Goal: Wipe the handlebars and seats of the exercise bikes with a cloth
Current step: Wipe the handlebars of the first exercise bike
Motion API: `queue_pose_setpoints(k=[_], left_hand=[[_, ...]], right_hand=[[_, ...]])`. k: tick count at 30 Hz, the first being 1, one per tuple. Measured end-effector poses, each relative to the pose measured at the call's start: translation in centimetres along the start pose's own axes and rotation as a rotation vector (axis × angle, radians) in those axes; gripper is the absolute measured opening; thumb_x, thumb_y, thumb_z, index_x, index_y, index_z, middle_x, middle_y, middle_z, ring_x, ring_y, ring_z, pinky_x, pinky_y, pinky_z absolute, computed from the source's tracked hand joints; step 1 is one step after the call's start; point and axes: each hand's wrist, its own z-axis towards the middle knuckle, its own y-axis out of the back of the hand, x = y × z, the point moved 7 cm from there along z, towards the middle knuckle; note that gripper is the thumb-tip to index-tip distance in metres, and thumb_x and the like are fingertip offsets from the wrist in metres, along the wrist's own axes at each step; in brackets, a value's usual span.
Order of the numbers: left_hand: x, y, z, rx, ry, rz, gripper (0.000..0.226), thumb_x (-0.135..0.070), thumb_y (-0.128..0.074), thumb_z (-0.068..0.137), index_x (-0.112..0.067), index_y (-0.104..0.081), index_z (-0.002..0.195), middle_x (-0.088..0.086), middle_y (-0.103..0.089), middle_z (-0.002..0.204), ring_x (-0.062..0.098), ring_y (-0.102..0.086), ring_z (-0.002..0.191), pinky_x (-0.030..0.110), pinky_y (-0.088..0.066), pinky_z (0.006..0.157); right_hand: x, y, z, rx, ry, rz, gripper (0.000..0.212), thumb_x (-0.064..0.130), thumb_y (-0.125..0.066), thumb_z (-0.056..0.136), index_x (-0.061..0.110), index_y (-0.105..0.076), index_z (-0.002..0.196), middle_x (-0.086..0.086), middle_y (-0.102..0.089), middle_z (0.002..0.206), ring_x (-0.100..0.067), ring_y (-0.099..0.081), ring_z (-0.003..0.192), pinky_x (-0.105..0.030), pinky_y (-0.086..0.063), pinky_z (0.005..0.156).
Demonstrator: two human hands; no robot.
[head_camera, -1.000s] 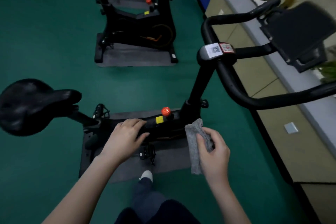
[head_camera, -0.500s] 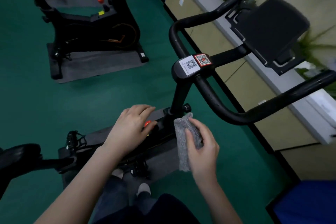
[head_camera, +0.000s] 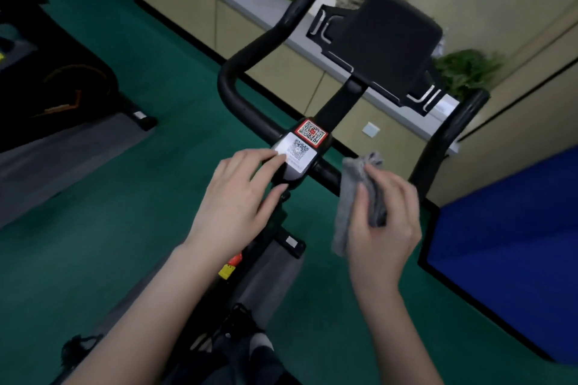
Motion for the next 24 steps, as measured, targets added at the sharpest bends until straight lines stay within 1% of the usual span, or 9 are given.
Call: queue_pose_setpoints(k=[3, 5, 7, 11, 13, 14, 18, 22, 24], left_hand=[[-0.7, -0.5, 1.9, -0.002, -0.076, -0.021, 0.039, -0.028, -0.056, 0.092, -0.007, -0.059, 0.124, 0.006, -0.058, 0.125, 0.027, -0.051, 0.118, 0.038, -0.04, 0.094], [-1.2, -1.1, 2.9, 0.013, -0.12, -0.02, 0.04, -0.027, -0.056, 0.092, -0.006, -0.058, 0.125, 0.007, -0.056, 0.129, 0.026, -0.049, 0.123, 0.038, -0.037, 0.099], [-1.4, -1.8, 3.7, 0.036, -0.148, -0.025, 0.041, -0.026, -0.055, 0.092, -0.005, -0.056, 0.128, 0.007, -0.054, 0.133, 0.025, -0.046, 0.128, 0.039, -0.034, 0.104], [-1.2, -2.8, 4.5, 0.05, -0.18, -0.043, 0.041, -0.022, -0.053, 0.094, -0.005, -0.053, 0.132, 0.005, -0.053, 0.136, 0.023, -0.043, 0.13, 0.04, -0.033, 0.109], [-1.1, -3.0, 4.7, 0.03, -0.189, -0.063, 0.04, -0.024, -0.049, 0.095, -0.006, -0.054, 0.13, 0.005, -0.054, 0.133, 0.022, -0.044, 0.129, 0.039, -0.033, 0.108], [-0.9, -2.9, 4.7, 0.016, -0.191, -0.066, 0.04, -0.026, -0.048, 0.095, -0.006, -0.055, 0.13, 0.005, -0.055, 0.133, 0.022, -0.044, 0.128, 0.038, -0.033, 0.108], [-0.6, -3.0, 4.6, -0.009, -0.207, -0.101, 0.041, -0.027, -0.048, 0.095, -0.005, -0.055, 0.129, 0.006, -0.055, 0.132, 0.022, -0.044, 0.127, 0.039, -0.034, 0.107], [-0.5, -2.9, 4.6, -0.016, -0.199, -0.136, 0.042, -0.027, -0.048, 0.095, -0.005, -0.055, 0.129, 0.006, -0.056, 0.131, 0.022, -0.044, 0.127, 0.039, -0.034, 0.107], [-0.5, -2.9, 4.7, -0.014, -0.199, -0.139, 0.041, -0.027, -0.049, 0.095, -0.005, -0.055, 0.13, 0.005, -0.056, 0.131, 0.022, -0.044, 0.127, 0.037, -0.031, 0.107]], right_hand=[[0.7, -2.6, 1.3, 0.014, -0.003, -0.069, 0.023, -0.003, -0.063, 0.088, -0.001, -0.068, 0.11, -0.015, -0.062, 0.109, -0.004, -0.054, 0.102, -0.005, -0.04, 0.092], [0.7, -4.5, 1.1, 0.064, -0.032, -0.081, 0.022, -0.002, -0.063, 0.088, -0.003, -0.068, 0.109, -0.015, -0.064, 0.108, -0.012, -0.059, 0.101, -0.003, -0.038, 0.092], [0.5, -5.7, 0.5, 0.098, -0.061, -0.093, 0.023, 0.0, -0.064, 0.087, -0.002, -0.069, 0.109, -0.014, -0.065, 0.108, -0.019, -0.064, 0.099, -0.009, -0.042, 0.092], [0.6, -6.5, -0.4, 0.122, -0.062, -0.155, 0.026, -0.001, -0.066, 0.085, -0.001, -0.069, 0.11, -0.014, -0.066, 0.112, -0.024, -0.067, 0.1, -0.024, -0.05, 0.092], [0.5, -6.2, -0.4, 0.133, -0.043, -0.193, 0.027, -0.003, -0.066, 0.084, 0.0, -0.069, 0.111, -0.014, -0.066, 0.113, -0.025, -0.068, 0.099, -0.036, -0.057, 0.087], [0.3, -5.9, -0.4, 0.136, -0.03, -0.204, 0.027, -0.003, -0.066, 0.084, 0.0, -0.069, 0.111, -0.015, -0.066, 0.113, -0.026, -0.069, 0.097, -0.038, -0.058, 0.085], [-1.1, -3.7, -0.4, 0.07, -0.079, -0.246, 0.025, -0.005, -0.064, 0.085, -0.003, -0.069, 0.109, -0.016, -0.068, 0.106, -0.024, -0.068, 0.091, -0.037, -0.058, 0.083], [-0.4, -4.5, 0.3, 0.03, -0.14, -0.198, 0.022, -0.007, -0.062, 0.086, -0.006, -0.069, 0.107, -0.02, -0.069, 0.1, -0.025, -0.068, 0.088, -0.016, -0.046, 0.085], [0.2, -5.9, 1.0, 0.071, -0.154, -0.159, 0.022, -0.004, -0.062, 0.087, -0.006, -0.069, 0.107, -0.02, -0.069, 0.101, -0.028, -0.068, 0.088, -0.016, -0.044, 0.083]])
